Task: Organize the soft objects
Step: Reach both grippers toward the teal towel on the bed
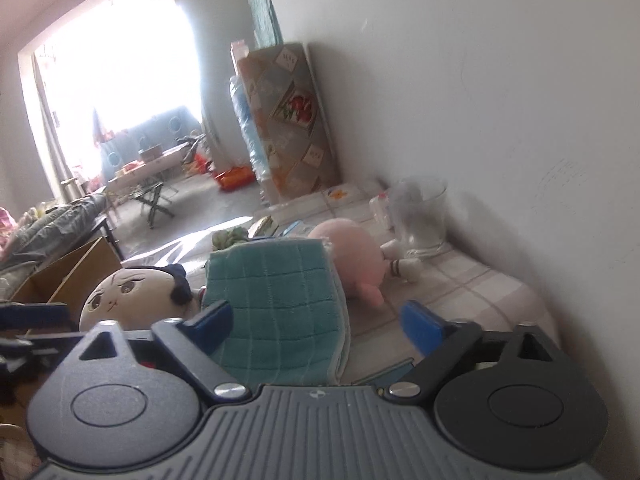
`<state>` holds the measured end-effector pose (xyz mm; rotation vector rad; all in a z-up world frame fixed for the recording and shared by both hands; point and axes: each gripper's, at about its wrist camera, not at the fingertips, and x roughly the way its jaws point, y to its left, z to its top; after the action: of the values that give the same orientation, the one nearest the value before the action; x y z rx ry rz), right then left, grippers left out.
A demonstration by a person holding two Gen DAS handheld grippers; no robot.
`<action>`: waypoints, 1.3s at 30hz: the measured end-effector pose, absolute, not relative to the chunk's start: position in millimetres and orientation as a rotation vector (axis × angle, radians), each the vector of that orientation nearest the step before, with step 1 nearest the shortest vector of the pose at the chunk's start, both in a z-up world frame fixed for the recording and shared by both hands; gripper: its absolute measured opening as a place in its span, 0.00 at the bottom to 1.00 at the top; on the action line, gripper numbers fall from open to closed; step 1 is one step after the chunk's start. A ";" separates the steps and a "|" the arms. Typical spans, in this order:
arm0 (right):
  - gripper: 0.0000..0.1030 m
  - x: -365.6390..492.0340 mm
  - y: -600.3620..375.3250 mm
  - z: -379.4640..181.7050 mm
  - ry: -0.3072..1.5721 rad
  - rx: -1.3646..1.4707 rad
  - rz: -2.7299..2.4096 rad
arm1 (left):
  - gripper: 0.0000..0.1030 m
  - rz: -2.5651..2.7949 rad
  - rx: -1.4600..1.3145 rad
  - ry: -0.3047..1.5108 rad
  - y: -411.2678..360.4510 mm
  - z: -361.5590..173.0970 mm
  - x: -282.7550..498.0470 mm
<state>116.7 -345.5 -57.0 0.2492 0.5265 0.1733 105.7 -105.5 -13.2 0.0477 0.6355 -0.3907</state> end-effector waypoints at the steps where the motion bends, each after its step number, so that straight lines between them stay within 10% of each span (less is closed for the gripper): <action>1: 0.79 125.8 -347.5 -62.2 0.545 0.263 0.191 | 0.71 -0.402 0.053 0.652 -111.4 -16.8 111.3; 16: 0.54 205.3 -337.7 -113.0 0.719 0.265 0.403 | 0.59 -0.423 0.134 0.782 -150.1 -55.6 147.7; 24: 0.17 186.7 -338.6 -106.6 0.738 0.270 0.412 | 0.60 -0.424 0.123 0.791 -151.2 -55.9 145.3; 39: 0.15 156.5 -377.6 -108.2 0.859 0.445 0.445 | 0.68 -0.464 0.095 0.806 -154.2 -56.2 133.0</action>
<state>156.5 -377.6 -108.2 0.4447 0.8589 0.4453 133.0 -154.2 -56.2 0.0951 0.8065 -0.4636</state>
